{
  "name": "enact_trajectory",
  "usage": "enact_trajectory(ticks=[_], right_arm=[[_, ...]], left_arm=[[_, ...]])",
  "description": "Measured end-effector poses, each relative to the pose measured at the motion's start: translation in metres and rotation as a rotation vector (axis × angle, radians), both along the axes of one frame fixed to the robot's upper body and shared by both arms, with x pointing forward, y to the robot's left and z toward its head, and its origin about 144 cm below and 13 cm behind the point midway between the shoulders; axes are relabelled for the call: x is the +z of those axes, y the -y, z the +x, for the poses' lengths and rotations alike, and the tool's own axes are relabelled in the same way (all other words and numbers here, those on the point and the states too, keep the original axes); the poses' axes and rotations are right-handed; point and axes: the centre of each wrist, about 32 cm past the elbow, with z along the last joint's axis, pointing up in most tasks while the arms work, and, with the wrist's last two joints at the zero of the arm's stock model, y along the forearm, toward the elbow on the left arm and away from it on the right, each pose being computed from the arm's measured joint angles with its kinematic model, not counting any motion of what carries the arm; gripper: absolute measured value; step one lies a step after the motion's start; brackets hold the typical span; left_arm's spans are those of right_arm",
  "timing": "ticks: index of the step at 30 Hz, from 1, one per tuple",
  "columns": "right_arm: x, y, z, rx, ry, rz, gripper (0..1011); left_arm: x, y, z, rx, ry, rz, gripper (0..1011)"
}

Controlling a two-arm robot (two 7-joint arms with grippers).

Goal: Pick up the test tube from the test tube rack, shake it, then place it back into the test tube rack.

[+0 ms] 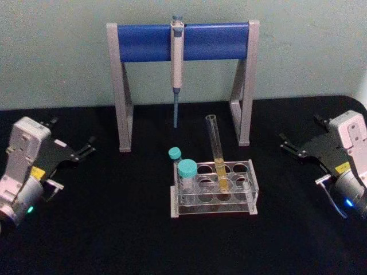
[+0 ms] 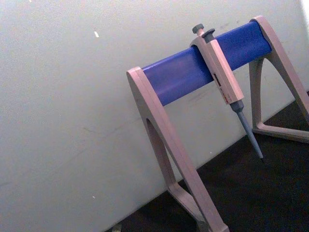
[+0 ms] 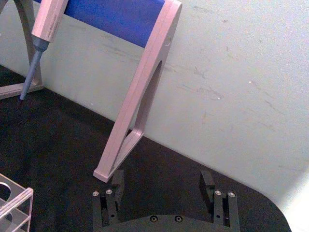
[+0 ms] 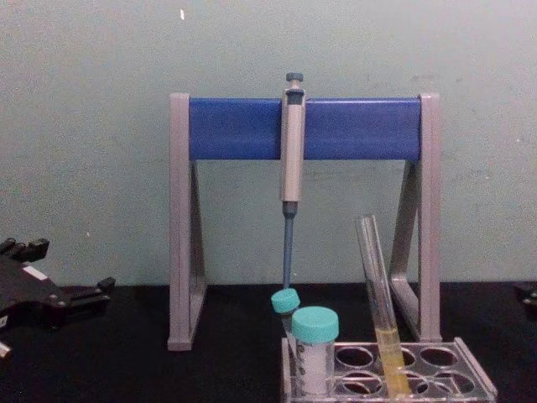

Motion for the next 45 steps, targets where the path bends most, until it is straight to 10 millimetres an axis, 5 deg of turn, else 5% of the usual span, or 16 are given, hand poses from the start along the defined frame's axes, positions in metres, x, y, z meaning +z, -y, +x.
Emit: enact_trajectory(ticks=[45], right_arm=[[0.0061,0.0031,0.0005,0.021,0.021,0.035,1000]], left_arm=[[0.0,0.0,0.0,0.0,0.0,0.0,1001]])
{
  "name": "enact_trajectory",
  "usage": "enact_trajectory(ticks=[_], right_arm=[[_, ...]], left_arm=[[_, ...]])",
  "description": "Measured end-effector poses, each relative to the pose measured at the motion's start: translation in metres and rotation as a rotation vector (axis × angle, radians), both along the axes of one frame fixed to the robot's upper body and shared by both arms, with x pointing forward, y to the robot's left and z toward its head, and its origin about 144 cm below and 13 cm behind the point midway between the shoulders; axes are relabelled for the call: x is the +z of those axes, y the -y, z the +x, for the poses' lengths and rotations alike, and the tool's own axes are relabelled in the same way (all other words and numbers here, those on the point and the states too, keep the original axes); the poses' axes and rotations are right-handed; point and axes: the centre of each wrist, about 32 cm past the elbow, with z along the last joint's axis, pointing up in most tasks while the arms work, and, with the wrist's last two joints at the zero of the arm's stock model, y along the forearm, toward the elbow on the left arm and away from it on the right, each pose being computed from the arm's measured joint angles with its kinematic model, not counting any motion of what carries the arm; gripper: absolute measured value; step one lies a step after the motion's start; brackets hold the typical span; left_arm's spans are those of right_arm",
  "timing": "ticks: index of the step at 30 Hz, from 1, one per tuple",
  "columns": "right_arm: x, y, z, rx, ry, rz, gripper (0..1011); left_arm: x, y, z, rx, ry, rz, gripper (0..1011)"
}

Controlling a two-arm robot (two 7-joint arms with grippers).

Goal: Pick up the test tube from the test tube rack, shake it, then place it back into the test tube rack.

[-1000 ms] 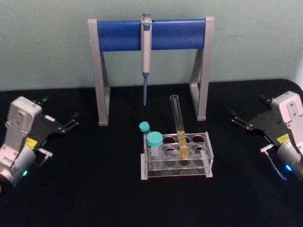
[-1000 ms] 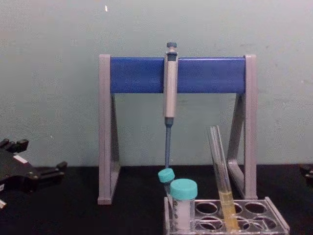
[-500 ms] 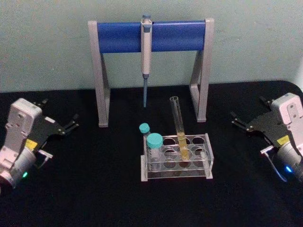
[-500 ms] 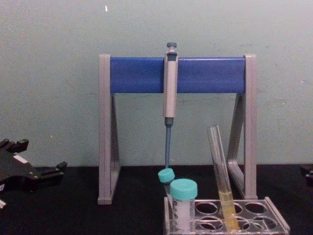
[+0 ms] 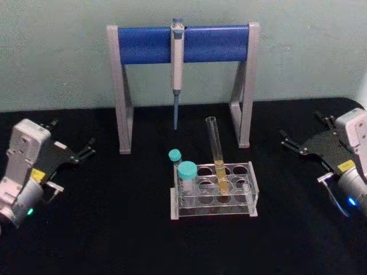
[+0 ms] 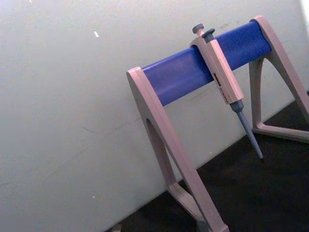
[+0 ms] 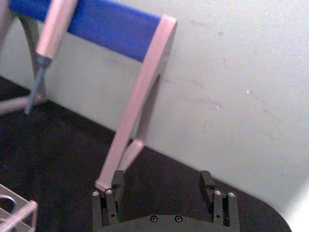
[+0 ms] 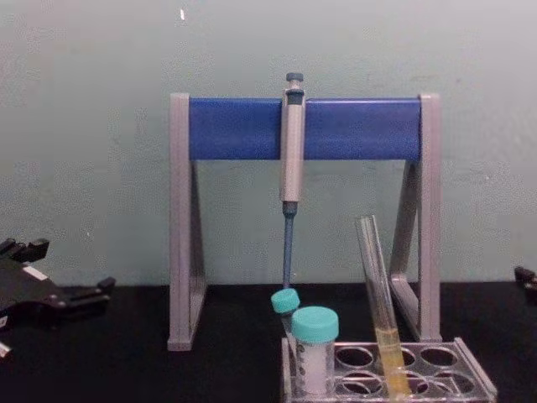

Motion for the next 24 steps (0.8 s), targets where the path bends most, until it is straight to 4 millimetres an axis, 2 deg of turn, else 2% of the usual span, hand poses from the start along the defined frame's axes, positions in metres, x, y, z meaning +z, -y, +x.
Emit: enact_trajectory(ticks=[14,24], right_arm=[[0.022,0.003,-0.006,0.241,0.031,0.129,1000],[0.029,-0.011,-0.006,0.423,-0.017,0.131,1000]], left_arm=[[0.0,0.0,0.0,0.0,0.0,0.0,1001],[0.0,0.0,0.0,0.0,0.0,0.0,1001]])
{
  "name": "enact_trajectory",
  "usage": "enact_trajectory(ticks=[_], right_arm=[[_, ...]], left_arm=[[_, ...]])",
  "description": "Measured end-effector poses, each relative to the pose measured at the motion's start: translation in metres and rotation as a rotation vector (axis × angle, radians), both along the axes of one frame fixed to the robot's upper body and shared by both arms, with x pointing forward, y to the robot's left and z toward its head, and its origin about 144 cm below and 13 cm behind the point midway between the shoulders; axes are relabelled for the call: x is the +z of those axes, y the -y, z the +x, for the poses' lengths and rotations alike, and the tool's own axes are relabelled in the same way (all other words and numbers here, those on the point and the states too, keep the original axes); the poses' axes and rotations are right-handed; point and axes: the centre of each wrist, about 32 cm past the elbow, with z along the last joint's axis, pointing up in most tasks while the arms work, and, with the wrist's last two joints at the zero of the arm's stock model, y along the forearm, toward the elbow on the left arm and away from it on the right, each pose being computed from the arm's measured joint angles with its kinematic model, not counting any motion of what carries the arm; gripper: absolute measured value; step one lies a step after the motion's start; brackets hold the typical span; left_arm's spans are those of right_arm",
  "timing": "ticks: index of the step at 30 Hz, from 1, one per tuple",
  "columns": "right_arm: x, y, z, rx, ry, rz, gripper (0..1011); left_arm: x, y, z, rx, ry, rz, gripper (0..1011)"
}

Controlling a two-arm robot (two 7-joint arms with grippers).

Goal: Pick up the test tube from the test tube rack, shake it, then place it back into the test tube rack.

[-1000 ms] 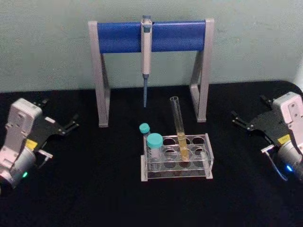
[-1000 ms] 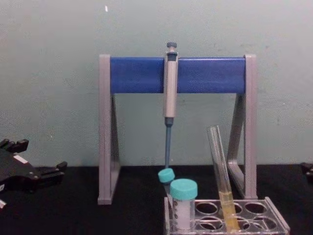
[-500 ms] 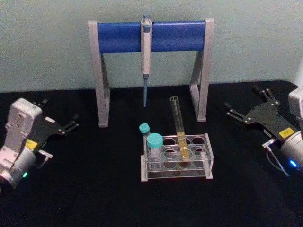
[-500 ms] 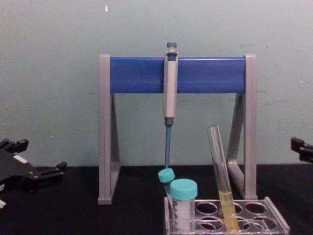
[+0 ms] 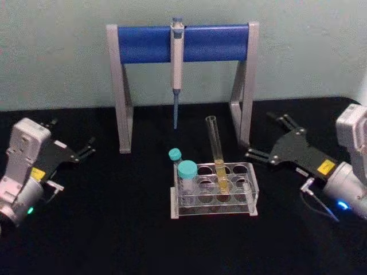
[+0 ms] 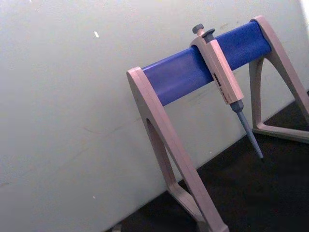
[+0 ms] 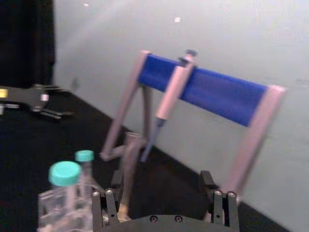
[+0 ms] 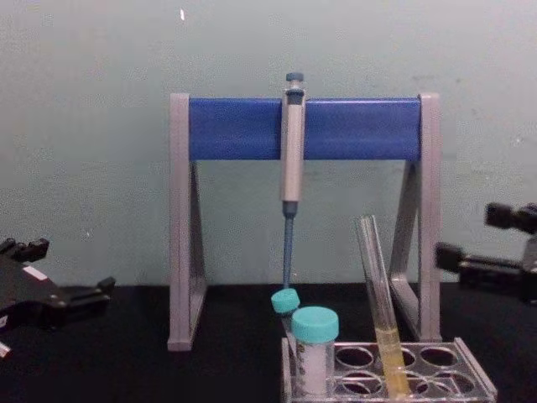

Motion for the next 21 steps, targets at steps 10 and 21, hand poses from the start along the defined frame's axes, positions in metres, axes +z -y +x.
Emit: enact_trajectory(ticks=[10,21], right_arm=[[0.003,-0.021,0.01,0.099,-0.081,0.017,1000],[0.01,-0.039,0.03,0.103,-0.17,0.018,1000]], left_arm=[[0.0,0.0,0.0,0.0,0.0,0.0,1002],[0.0,0.0,0.0,0.0,0.0,0.0,1001]])
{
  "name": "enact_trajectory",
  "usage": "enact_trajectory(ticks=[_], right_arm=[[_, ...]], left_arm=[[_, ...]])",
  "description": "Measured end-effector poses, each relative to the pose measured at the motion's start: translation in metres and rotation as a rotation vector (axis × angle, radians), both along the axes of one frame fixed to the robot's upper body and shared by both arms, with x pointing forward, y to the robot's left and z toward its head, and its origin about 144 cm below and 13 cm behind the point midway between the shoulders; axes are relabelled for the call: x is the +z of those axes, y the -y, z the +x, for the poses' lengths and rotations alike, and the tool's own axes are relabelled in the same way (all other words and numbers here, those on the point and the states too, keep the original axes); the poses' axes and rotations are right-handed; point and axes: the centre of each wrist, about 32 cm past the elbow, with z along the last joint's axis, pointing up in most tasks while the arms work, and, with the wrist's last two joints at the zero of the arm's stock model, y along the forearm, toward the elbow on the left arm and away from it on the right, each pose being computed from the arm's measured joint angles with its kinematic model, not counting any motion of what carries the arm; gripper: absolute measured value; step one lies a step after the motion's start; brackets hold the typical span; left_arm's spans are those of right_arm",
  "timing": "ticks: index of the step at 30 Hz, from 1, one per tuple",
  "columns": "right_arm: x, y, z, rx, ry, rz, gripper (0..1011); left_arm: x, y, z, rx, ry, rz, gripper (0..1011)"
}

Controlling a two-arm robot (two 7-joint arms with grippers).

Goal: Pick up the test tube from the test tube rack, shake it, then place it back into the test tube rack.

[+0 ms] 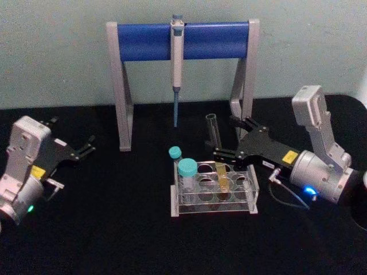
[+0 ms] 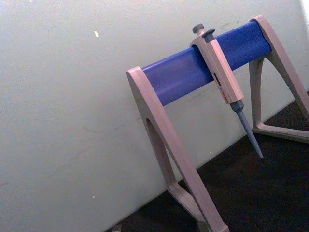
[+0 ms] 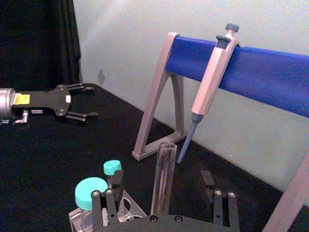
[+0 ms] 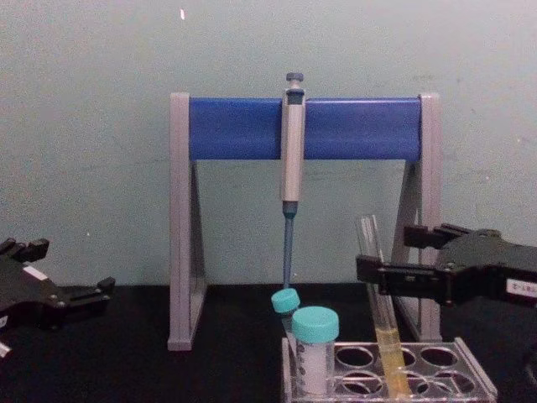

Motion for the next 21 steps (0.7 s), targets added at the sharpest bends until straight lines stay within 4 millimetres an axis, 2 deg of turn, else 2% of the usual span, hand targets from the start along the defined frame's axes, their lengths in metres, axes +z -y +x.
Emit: enact_trajectory(ticks=[12,21], right_arm=[[0.005,-0.008,0.014,0.003,-0.061,-0.025,1000],[0.005,-0.009,0.017,-0.001,-0.082,-0.03,1000]], left_arm=[[0.0,0.0,0.0,0.0,0.0,0.0,1002],[0.0,0.0,0.0,0.0,0.0,0.0,1001]])
